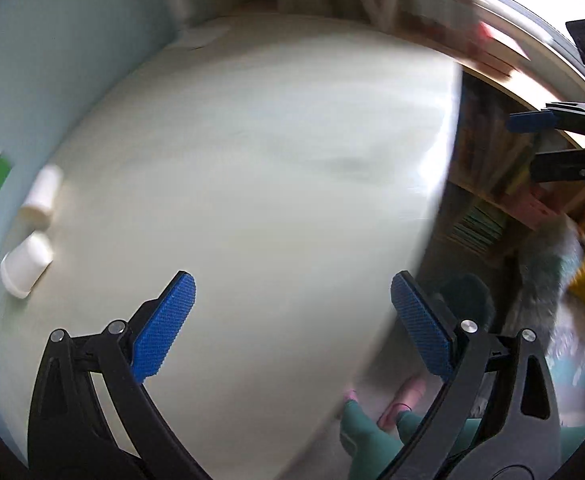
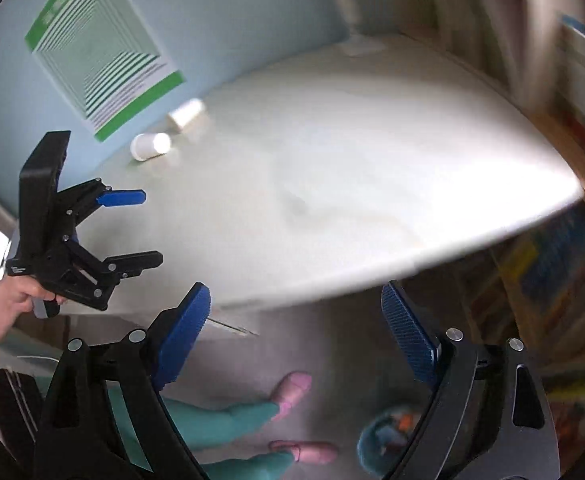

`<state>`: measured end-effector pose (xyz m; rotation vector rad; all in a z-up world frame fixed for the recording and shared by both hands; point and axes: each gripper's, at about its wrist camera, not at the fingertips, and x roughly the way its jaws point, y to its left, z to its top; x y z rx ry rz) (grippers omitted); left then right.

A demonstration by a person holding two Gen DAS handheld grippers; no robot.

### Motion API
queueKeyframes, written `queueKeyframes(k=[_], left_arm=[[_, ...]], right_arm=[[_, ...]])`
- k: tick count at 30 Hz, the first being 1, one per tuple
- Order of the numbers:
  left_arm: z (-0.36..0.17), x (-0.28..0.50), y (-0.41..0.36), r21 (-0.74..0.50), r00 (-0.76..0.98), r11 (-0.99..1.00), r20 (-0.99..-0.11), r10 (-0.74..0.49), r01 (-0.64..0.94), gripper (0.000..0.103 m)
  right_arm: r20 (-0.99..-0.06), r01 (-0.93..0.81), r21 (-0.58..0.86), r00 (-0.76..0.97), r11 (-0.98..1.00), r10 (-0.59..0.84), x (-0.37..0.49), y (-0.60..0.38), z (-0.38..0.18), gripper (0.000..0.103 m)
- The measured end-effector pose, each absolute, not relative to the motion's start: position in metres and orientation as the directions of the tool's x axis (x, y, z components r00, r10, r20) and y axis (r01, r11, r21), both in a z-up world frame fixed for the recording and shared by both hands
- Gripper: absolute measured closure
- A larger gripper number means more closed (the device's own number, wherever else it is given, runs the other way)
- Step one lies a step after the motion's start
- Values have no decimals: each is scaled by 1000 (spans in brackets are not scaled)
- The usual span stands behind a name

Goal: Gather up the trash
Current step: 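Swing both tools back to the table, then grasp a white paper cup rim with each tool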

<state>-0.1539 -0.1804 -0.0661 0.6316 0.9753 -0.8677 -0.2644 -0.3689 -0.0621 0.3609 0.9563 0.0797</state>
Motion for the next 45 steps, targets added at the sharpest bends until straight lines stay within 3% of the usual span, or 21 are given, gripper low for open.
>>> queueKeyframes(k=[10, 27, 35, 45], left_arm=[[-59, -35, -74, 85, 390, 746, -888, -244, 661, 7], [-70, 68, 26, 81, 430, 899, -894, -125, 430, 7], [-77, 107, 40, 65, 422, 898, -895, -140, 436, 7], [-105, 166, 48, -5, 362, 860, -906, -219, 510, 7]], right_arm=[[-783, -134, 320, 520, 938, 342, -97, -287, -54, 16], [-798, -415, 277, 402, 867, 448, 103, -178, -58, 16], [-817, -425, 221, 411, 878, 404, 170, -145, -72, 16], [-860, -314, 136, 433, 940, 269, 230, -114, -115, 19]])
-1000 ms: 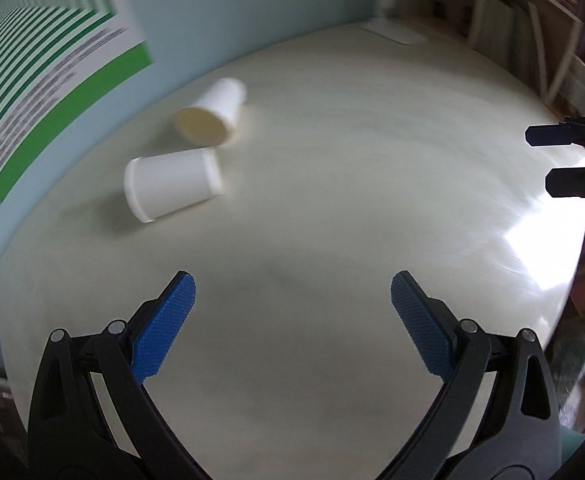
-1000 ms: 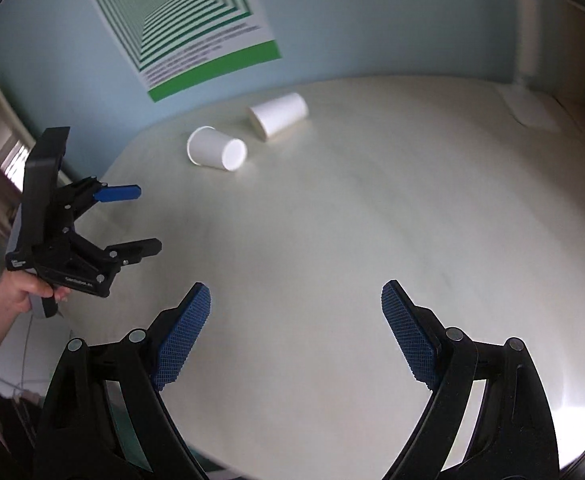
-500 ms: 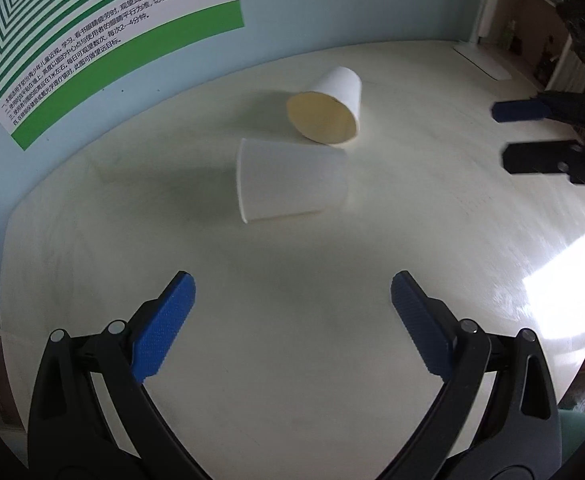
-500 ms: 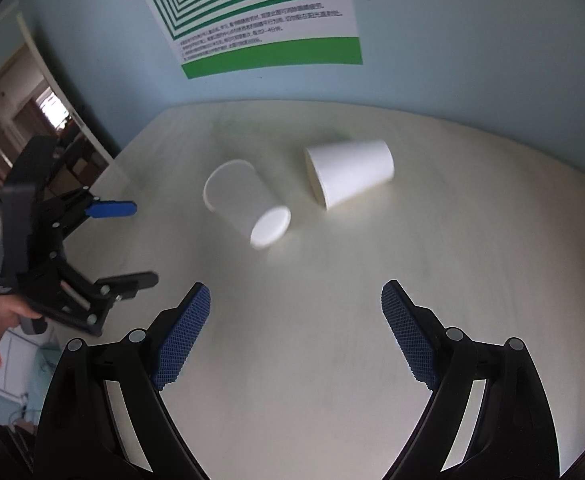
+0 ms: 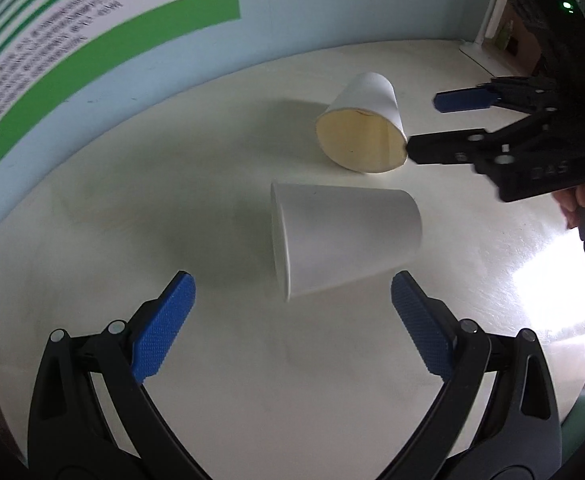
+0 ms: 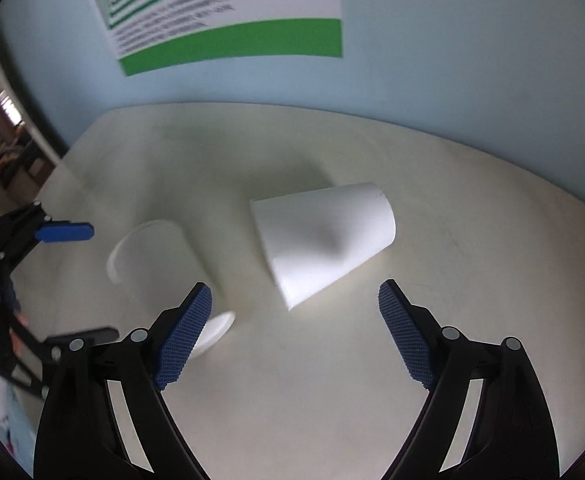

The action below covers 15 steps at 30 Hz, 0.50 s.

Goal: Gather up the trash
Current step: 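Grasp a white paper cup rim with each tool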

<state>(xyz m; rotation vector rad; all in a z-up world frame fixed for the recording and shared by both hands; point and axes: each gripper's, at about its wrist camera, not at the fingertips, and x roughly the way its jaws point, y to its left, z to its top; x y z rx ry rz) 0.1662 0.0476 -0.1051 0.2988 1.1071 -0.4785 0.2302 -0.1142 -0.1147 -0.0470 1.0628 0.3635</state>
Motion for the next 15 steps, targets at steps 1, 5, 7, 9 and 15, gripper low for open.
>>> queueKeyframes(k=[1, 5, 7, 9, 15], left_arm=[[-108, 170, 48, -17, 354, 857, -906, -231, 516, 7], [-116, 180, 48, -73, 331, 848, -901, -282, 525, 13], [-118, 182, 47, -95, 318, 842, -899, -301, 530, 27], [-119, 181, 43, -100, 309, 834, -899, -309, 543, 40], [-120, 174, 32, -119, 283, 811, -900, -332, 573, 83]], right_arm=[[-865, -303, 119, 436, 945, 249, 234, -112, -119, 22], [-879, -286, 80, 431, 955, 203, 241, -108, -128, 38], [-882, -272, 60, 437, 961, 179, 242, -110, -129, 52], [-881, -256, 56, 443, 965, 169, 242, -114, -129, 66], [-881, -250, 50, 446, 967, 160, 239, -125, -123, 97]])
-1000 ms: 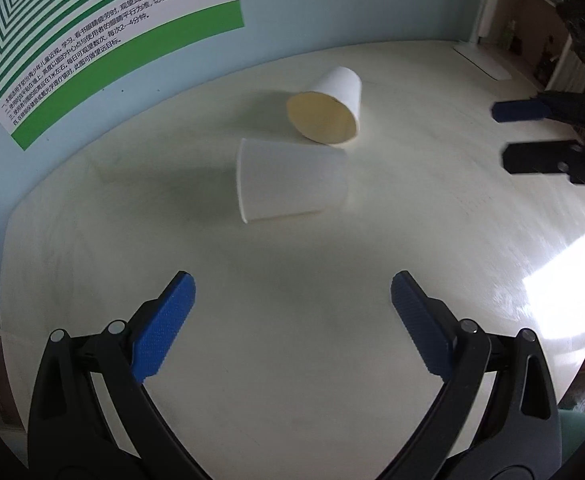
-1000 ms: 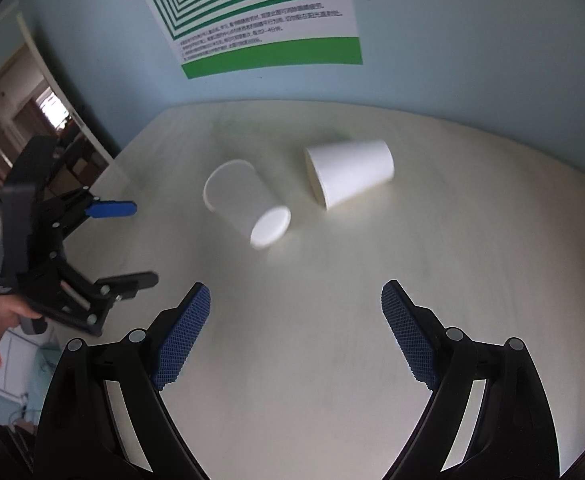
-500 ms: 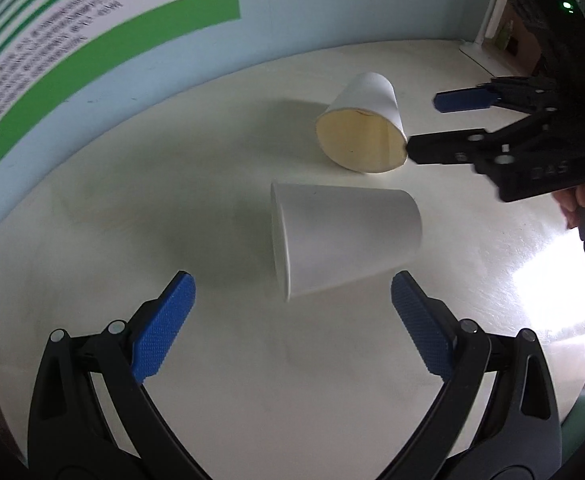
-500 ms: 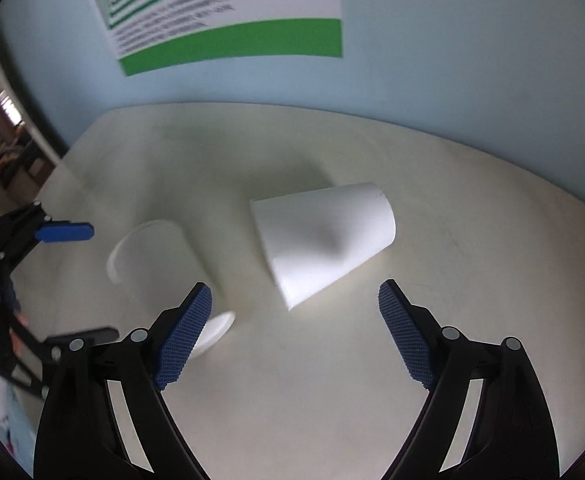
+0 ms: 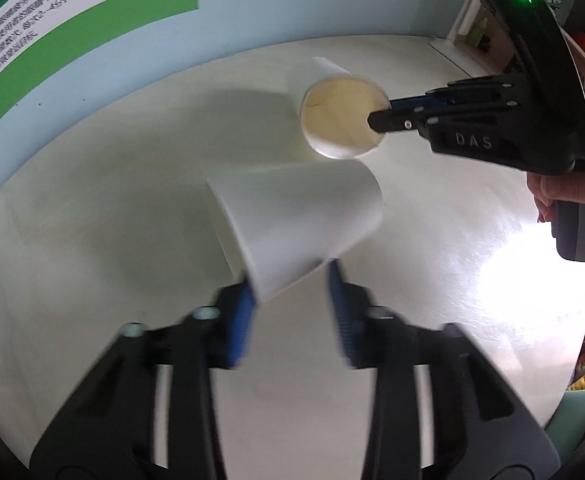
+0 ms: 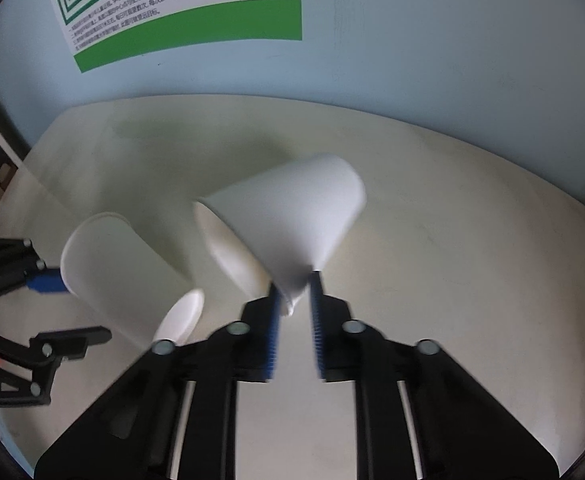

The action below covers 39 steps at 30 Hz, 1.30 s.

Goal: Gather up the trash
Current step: 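Grasp a white paper cup rim with each tool, then carry both white paper cups over the teal bin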

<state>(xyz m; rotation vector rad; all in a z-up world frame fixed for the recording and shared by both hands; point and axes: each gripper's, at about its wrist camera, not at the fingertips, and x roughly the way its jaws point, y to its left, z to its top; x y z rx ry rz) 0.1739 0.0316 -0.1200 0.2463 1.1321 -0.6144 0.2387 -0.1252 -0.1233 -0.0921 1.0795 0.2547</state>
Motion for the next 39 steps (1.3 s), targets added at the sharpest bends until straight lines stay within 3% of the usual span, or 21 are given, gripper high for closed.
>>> queueKeyframes(k=[2, 5, 7, 26, 39], left_arm=[[-120, 172, 28, -116, 284, 810, -900, -330, 574, 84], [-118, 167, 23, -112, 284, 808, -901, -329, 579, 98], [-114, 162, 20, -97, 295, 807, -900, -321, 583, 101], [-67, 110, -27, -30, 342, 760, -881, -327, 649, 102], [-49, 41, -114, -3, 272, 574, -878, -393, 819, 102]], right_arm=[[-877, -251, 53, 452, 967, 165, 236, -129, -119, 97], [-868, -256, 65, 462, 964, 181, 231, -135, -112, 99], [-866, -260, 72, 462, 963, 190, 227, -139, -108, 99], [-811, -176, 83, 560, 981, 169, 131, -227, -48, 99], [-800, 10, 99, 596, 995, 74, 1, -311, -29, 99]])
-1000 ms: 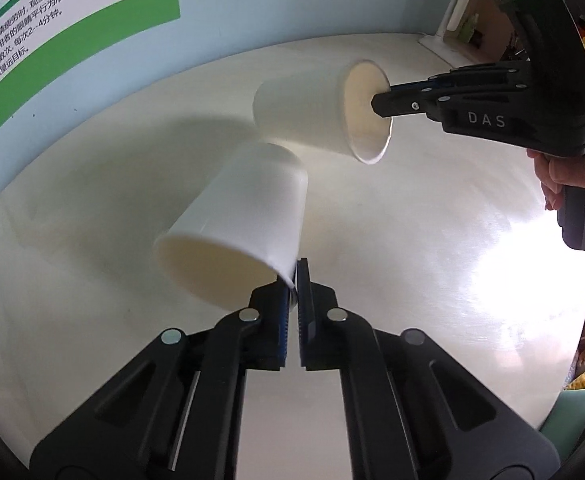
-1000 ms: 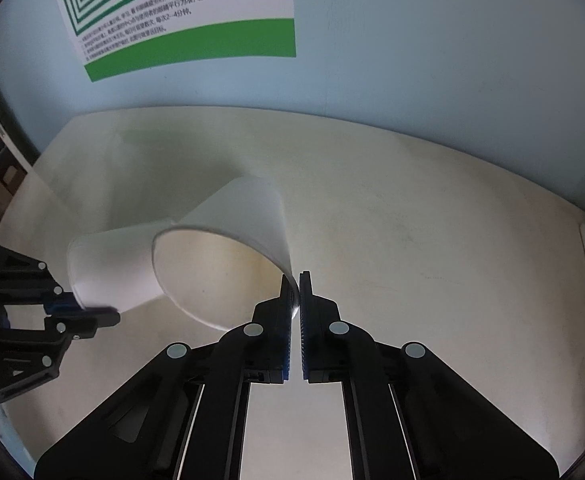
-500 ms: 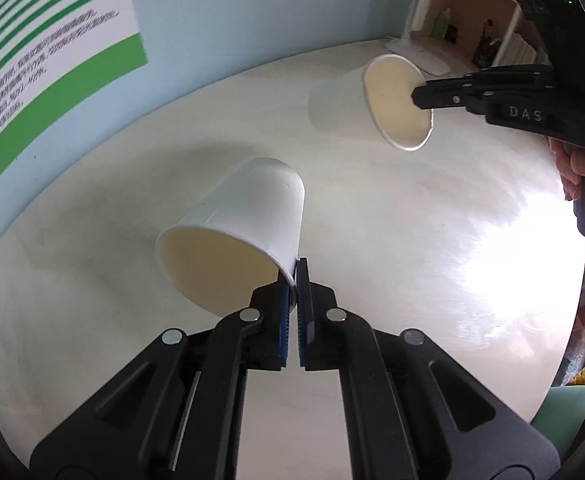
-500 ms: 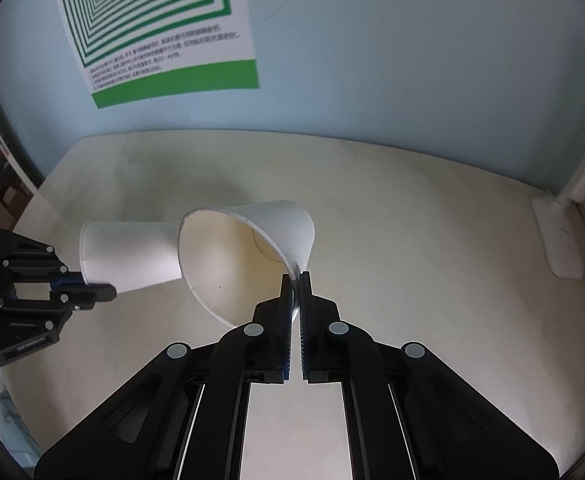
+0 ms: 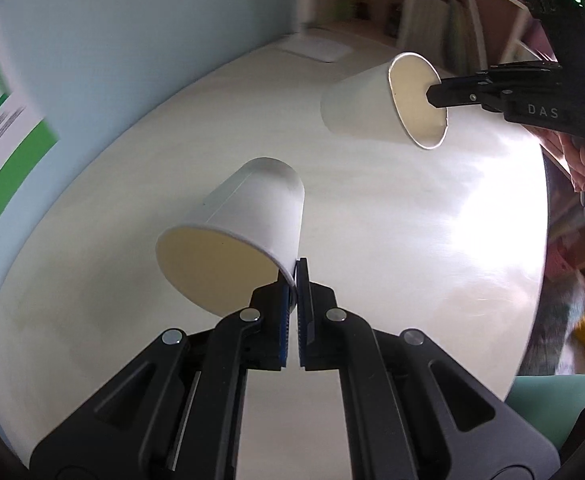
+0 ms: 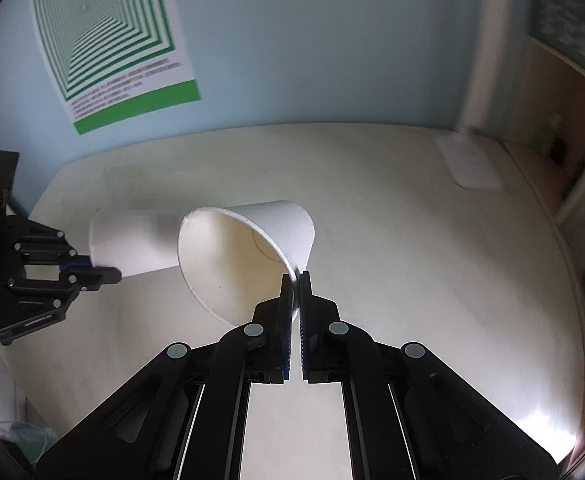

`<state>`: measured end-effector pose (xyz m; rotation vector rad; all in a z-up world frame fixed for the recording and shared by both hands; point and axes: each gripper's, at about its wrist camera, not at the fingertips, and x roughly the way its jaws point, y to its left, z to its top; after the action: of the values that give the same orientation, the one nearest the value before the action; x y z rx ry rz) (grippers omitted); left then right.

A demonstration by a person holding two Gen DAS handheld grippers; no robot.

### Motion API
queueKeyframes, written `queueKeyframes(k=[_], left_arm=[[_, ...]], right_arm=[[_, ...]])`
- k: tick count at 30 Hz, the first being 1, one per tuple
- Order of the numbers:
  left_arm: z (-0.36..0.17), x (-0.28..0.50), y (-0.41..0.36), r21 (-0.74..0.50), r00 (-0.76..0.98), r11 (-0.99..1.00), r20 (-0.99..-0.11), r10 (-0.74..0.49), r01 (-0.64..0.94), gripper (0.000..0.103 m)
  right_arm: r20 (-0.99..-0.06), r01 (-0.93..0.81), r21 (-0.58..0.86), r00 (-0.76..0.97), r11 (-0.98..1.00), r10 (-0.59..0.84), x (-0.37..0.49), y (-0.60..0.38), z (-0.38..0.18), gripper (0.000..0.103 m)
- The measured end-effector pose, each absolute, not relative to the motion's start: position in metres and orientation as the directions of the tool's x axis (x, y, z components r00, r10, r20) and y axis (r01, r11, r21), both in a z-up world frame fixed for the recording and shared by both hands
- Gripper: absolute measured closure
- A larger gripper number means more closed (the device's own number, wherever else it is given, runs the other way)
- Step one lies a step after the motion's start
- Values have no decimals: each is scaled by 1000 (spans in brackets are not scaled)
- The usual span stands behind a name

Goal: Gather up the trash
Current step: 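Carry both white paper cups over the teal bin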

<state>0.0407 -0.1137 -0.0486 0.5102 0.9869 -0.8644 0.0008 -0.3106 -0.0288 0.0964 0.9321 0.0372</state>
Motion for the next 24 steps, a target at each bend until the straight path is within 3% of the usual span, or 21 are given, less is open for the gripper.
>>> queueKeyframes(k=[11, 24], left_arm=[[-47, -62, -217, -23, 110, 267, -875, -472, 963, 102], [-58, -284, -334, -63, -143, -188, -881, -450, 980, 102]], right_arm=[[-801, 346, 139, 590, 928, -100, -181, -386, -26, 99], [-834, 705, 198, 486, 680, -261, -460, -431, -39, 99]])
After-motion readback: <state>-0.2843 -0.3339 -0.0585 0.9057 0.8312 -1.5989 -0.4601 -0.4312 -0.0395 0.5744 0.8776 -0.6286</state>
